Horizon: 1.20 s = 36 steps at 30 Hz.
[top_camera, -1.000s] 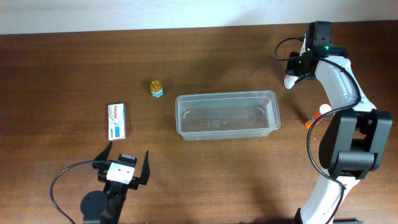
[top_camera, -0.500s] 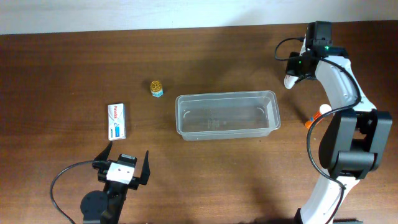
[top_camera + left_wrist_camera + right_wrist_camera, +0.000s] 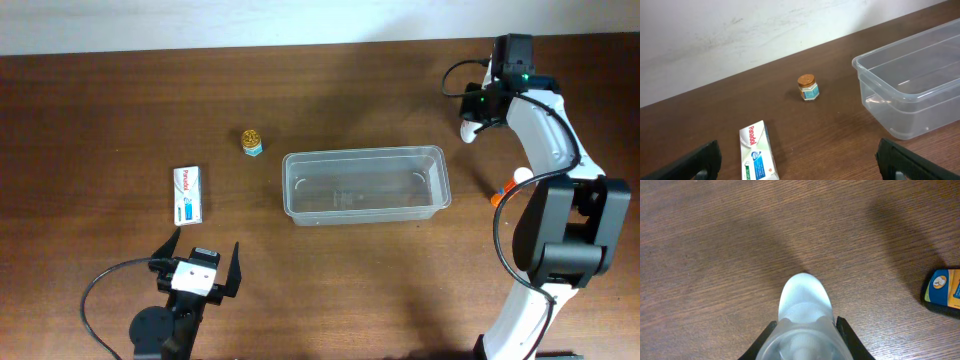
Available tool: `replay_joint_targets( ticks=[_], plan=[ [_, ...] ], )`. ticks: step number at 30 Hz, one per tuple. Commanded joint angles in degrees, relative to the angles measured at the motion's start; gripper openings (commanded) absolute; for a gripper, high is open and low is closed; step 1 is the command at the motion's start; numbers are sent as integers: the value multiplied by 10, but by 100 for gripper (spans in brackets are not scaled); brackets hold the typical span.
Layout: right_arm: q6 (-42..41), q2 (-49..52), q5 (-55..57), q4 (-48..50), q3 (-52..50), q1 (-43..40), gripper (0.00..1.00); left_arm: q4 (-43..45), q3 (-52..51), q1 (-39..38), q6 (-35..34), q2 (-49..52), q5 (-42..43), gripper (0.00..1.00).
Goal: Pack container
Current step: 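Lower the right gripper and close it on the white spray bottle, then carry the spray bottle left and lower it into the container's right end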
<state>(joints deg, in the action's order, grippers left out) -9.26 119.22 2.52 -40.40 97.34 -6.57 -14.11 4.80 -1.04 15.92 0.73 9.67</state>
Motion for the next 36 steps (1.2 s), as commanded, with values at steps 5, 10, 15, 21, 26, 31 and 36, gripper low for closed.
replay_joint_targets(
  ticks=[5, 10, 15, 21, 26, 31, 36],
  plan=[
    [15, 0, 7, 1, 5, -3, 20, 0, -3, 3, 9, -4, 4, 100],
    [15, -31, 7, -7, 5, -3, 20, 0, -3, 3, 9, -4, 4, 99],
    [15, -81, 7, -30, 5, -2, 20, 0, -3, 3, 9, -4, 4, 99],
    [15, -157, -62, -74, 5, -2, 21, 0, -3, 3, 9, -4, 4, 99],
    [14, -231, -128, -113, 5, -2, 21, 0, -3, 3, 9, -4, 4, 99],
    [14, -301, -142, -184, 5, -2, 22, 0, -3, 3, 9, -4, 4, 99],
    [15, -343, -142, -275, 5, -2, 21, 0, -3, 3, 9, -4, 4, 100]
  ],
)
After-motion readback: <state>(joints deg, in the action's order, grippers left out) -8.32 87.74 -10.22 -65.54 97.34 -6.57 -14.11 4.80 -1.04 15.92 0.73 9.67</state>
